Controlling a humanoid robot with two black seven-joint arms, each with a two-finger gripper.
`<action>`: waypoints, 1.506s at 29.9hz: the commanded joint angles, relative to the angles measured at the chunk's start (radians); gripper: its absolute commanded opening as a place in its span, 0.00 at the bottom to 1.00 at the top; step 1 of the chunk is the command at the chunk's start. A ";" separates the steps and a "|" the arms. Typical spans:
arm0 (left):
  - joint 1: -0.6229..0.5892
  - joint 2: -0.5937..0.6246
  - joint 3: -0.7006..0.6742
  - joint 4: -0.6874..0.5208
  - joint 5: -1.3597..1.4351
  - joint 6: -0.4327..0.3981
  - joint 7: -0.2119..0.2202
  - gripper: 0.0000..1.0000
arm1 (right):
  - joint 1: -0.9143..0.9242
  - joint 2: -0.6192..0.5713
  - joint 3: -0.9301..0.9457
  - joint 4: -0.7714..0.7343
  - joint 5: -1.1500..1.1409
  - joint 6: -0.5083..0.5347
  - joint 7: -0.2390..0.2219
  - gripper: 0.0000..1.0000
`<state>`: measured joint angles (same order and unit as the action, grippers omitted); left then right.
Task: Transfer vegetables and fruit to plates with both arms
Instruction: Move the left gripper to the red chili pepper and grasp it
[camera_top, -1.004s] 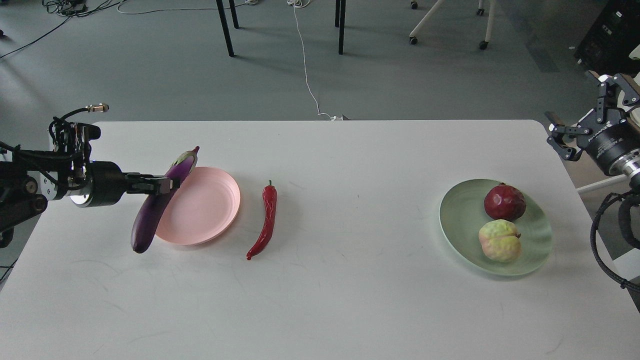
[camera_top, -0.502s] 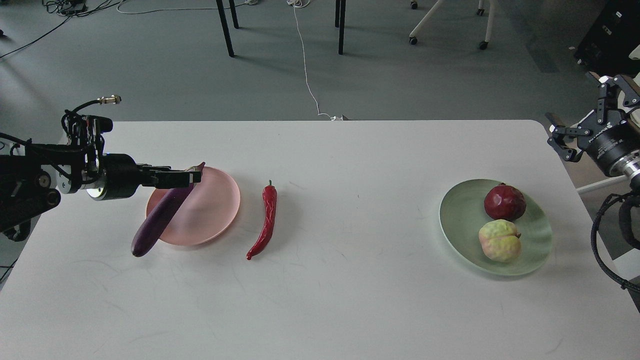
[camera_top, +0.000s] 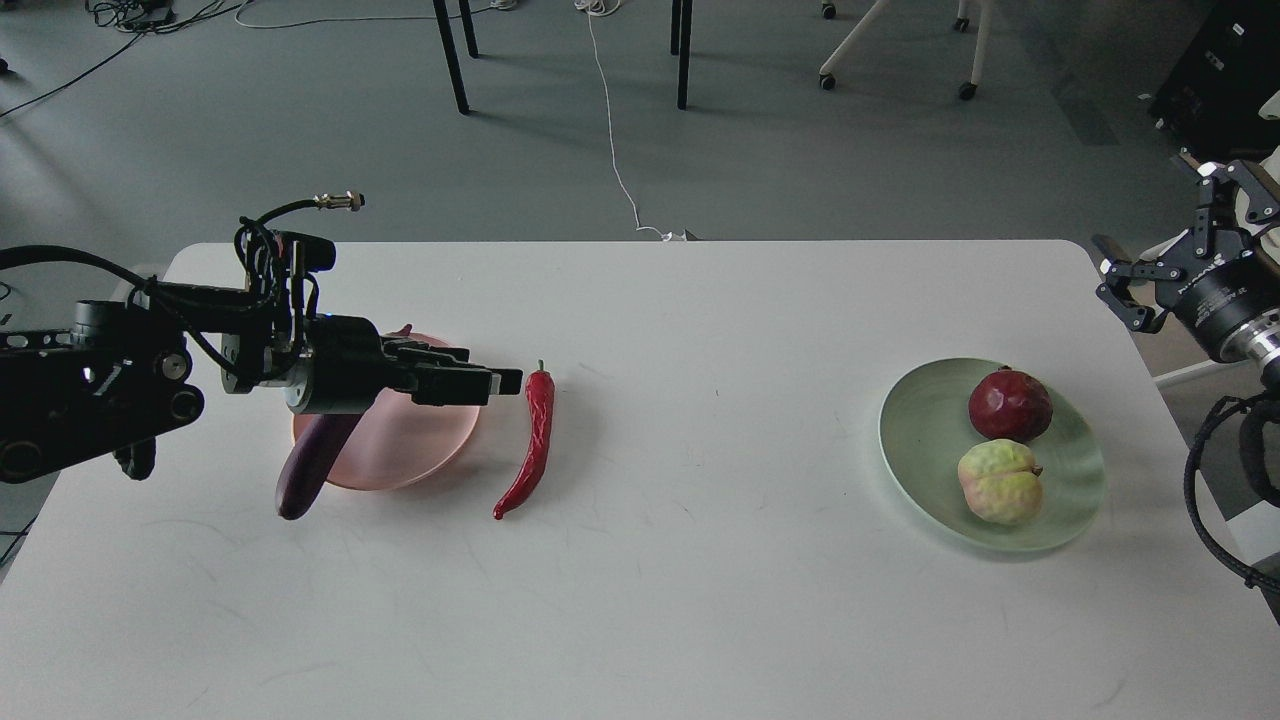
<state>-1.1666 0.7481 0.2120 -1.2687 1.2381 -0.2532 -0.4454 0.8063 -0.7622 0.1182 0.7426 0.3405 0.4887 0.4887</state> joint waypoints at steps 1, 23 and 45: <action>-0.001 -0.059 0.003 0.031 0.001 0.000 0.008 0.95 | -0.007 0.003 0.000 0.001 0.000 0.000 0.000 0.97; 0.004 -0.311 0.129 0.327 0.122 0.046 0.042 0.95 | -0.041 -0.026 0.012 -0.002 0.000 0.000 0.000 0.97; 0.050 -0.337 0.129 0.359 0.146 0.046 0.039 0.95 | -0.053 -0.025 0.020 -0.002 0.000 0.000 0.000 0.97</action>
<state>-1.1312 0.4212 0.3407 -0.9220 1.3834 -0.2070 -0.4051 0.7533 -0.7886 0.1381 0.7412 0.3405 0.4887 0.4887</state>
